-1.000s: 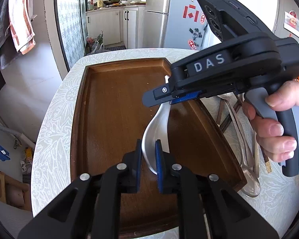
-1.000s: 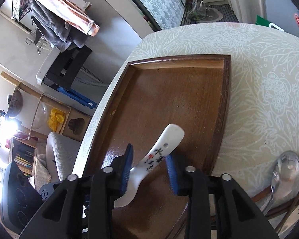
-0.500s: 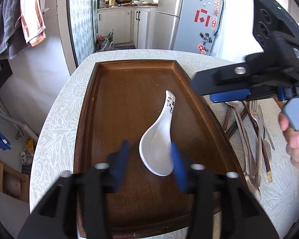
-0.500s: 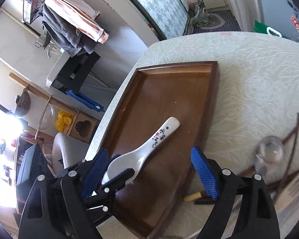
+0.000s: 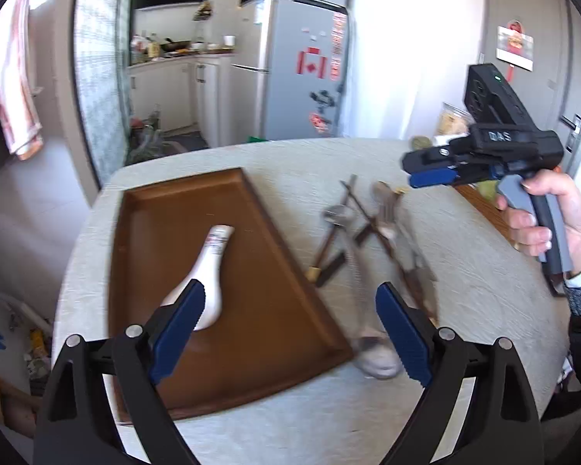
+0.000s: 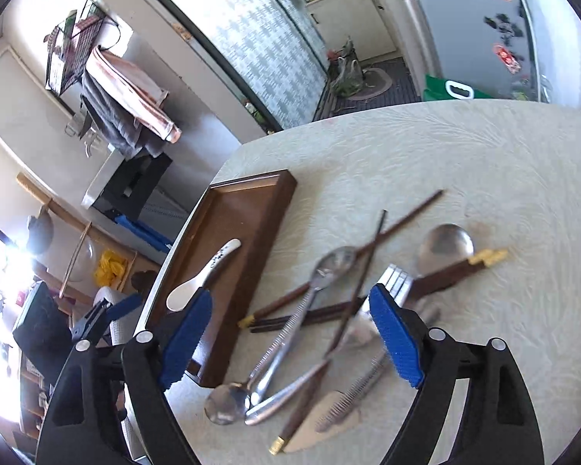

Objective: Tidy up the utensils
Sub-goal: 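Move the left tool to the steel fork and close on its handle, then lift the steel fork with the left tool and carry it over the tray, then lower the fork into the tray beside the white spoon and open the left tool, then move the left tool back to the utensil pile toward a dark chopstick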

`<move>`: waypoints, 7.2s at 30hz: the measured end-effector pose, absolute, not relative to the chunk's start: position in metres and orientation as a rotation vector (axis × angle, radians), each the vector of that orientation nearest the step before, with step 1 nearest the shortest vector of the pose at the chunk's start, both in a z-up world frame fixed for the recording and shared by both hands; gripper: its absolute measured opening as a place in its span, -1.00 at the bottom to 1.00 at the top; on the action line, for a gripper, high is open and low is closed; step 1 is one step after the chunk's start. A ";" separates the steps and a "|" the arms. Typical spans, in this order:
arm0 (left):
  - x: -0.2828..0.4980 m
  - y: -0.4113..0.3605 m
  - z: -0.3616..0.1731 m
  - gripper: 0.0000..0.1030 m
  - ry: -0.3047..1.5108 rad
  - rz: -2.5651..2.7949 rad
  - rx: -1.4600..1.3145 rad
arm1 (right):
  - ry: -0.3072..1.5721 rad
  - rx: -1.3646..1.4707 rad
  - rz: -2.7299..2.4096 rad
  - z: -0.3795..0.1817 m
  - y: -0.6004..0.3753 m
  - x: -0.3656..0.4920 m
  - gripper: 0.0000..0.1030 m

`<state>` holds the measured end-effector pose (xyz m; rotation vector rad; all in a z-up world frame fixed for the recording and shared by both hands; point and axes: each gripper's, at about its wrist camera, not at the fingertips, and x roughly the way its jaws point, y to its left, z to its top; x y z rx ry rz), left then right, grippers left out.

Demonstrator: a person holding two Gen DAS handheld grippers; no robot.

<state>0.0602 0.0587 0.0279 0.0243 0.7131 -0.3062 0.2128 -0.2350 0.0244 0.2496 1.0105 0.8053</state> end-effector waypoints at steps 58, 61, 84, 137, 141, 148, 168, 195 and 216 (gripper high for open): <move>0.121 -0.063 -0.033 -0.79 0.838 -0.499 0.121 | 1.044 0.358 0.798 -0.026 -0.251 0.235 -0.94; 0.118 -0.063 -0.030 -0.79 0.832 -0.497 0.128 | 1.032 0.355 0.806 -0.022 -0.252 0.232 -0.95; 0.098 -0.008 0.008 -0.95 0.742 -0.453 0.062 | 0.996 0.310 0.817 0.025 -0.207 0.220 -0.90; 0.107 0.141 -0.017 -0.79 0.868 -0.141 -0.029 | 1.189 0.337 1.003 0.003 -0.004 0.254 -0.91; 0.112 0.142 -0.022 -0.79 0.889 -0.118 -0.030 | 1.224 0.304 0.959 -0.011 0.008 0.259 -0.91; 0.114 0.143 -0.023 -0.79 0.896 -0.107 -0.034 | 1.260 0.228 0.924 -0.022 0.014 0.257 -0.85; 0.092 0.109 0.007 0.65 0.759 -0.157 -0.006 | 1.083 0.051 0.830 0.031 -0.056 0.226 0.67; 0.121 -0.075 -0.028 0.13 0.871 -0.499 0.117 | 1.075 0.230 0.713 -0.011 -0.227 0.245 -0.25; 0.138 -0.089 -0.044 -0.28 0.879 -0.450 0.145 | 1.139 0.254 0.655 -0.042 -0.223 0.277 -0.81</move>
